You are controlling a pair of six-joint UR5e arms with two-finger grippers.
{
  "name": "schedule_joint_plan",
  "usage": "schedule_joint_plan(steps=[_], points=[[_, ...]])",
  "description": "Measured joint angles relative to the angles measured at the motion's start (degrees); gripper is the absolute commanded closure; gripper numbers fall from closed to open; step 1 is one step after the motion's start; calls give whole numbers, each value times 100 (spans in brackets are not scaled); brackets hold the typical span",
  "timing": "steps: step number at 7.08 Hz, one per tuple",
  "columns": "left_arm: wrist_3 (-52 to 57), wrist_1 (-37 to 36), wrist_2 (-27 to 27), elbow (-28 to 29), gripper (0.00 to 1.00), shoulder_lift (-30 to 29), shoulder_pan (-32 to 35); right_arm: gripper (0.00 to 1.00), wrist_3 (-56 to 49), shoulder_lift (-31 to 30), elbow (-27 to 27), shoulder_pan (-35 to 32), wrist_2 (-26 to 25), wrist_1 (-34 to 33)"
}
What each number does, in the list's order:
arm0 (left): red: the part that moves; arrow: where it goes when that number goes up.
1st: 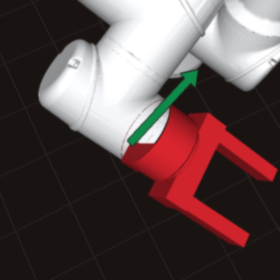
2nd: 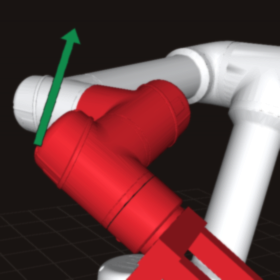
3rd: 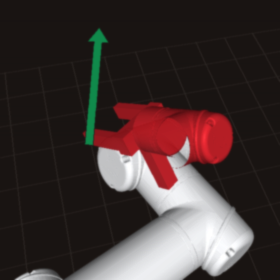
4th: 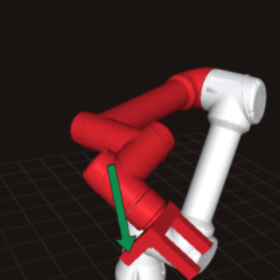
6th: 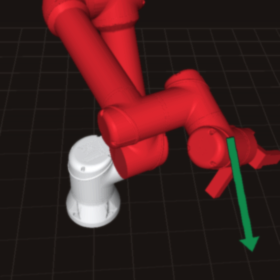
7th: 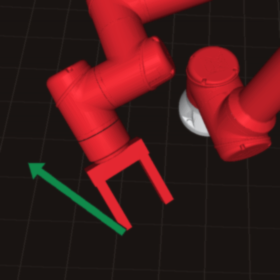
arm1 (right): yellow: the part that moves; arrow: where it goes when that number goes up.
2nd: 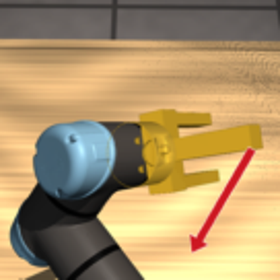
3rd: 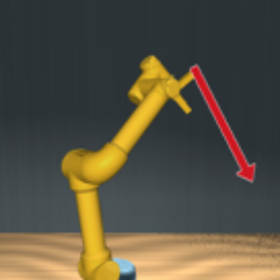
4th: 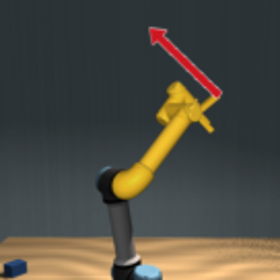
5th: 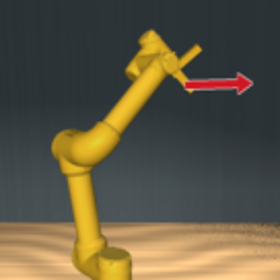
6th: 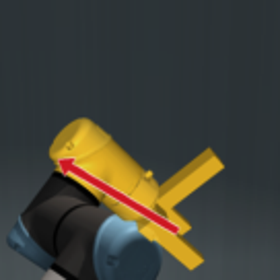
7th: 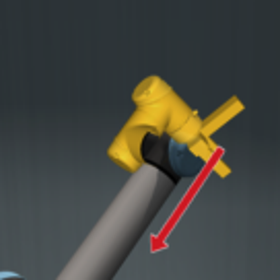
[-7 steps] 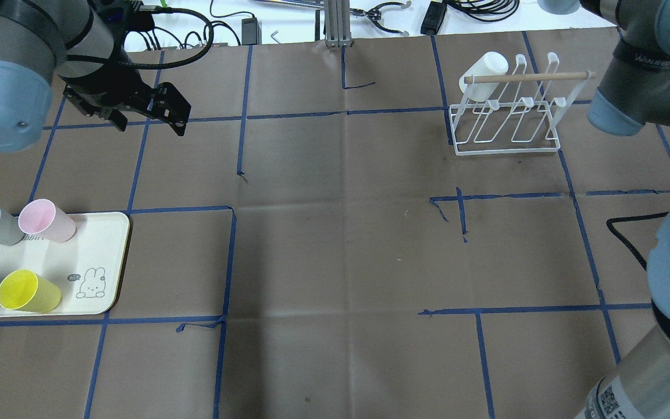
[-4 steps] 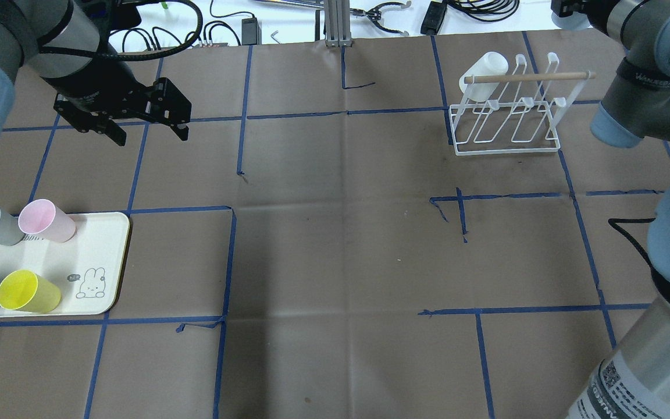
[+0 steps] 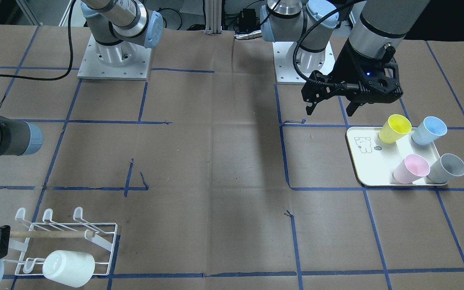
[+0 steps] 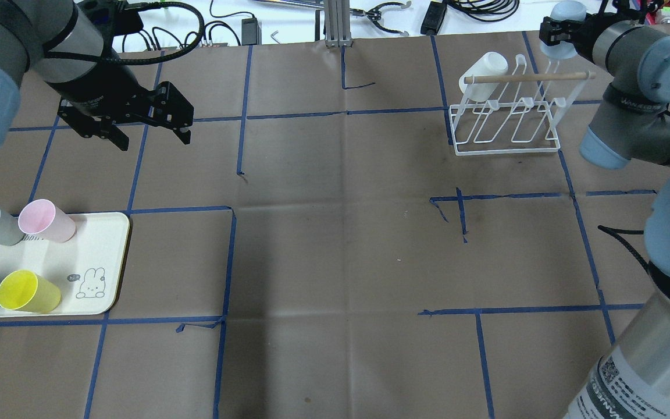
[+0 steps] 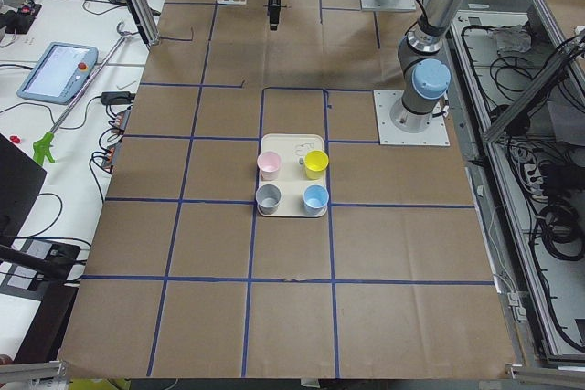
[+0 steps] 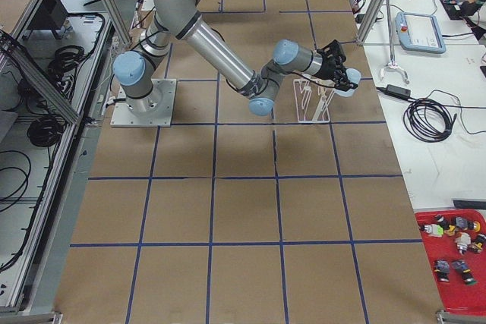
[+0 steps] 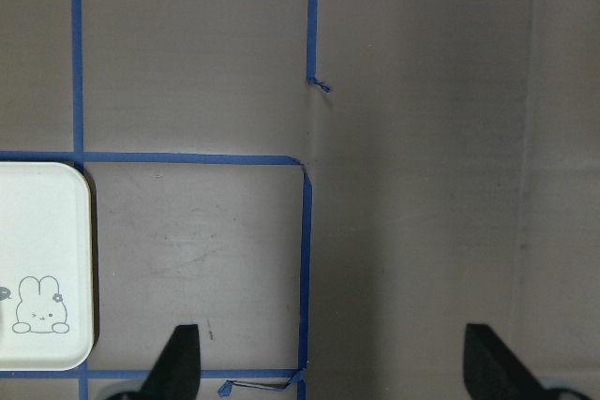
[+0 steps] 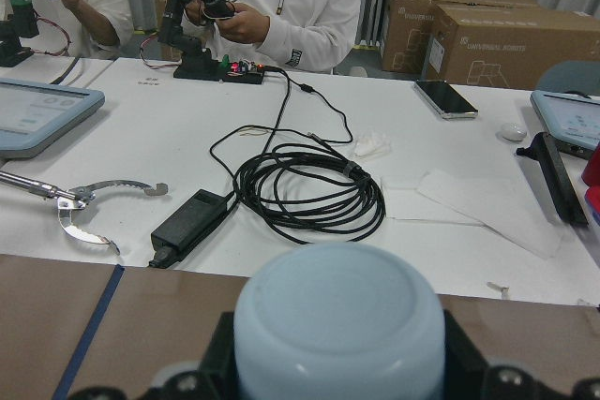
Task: Transfer IKEA cup to right arm and place on rack
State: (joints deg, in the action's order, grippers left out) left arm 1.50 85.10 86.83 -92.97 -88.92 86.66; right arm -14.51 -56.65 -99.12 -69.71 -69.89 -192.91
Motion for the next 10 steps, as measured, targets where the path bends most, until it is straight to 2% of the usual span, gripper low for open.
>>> schedule_joint_plan(steps=[1,3,8,9,10], points=[[-3,-16,66,-7,1,-16,0,61,1,-18,-98,-2,1,-6],[-72,-108,225,-48,1,-23,9,1,3,-48,-294,-1,4,-9],[-30,-407,268,-69,1,-80,268,0,-12,-156,-175,-8,-38,158],[89,-422,268,-68,1,-77,260,0,-27,-288,-41,-15,-55,517],[205,-424,271,-69,1,-67,244,0,-37,-539,120,-23,-76,1278]])
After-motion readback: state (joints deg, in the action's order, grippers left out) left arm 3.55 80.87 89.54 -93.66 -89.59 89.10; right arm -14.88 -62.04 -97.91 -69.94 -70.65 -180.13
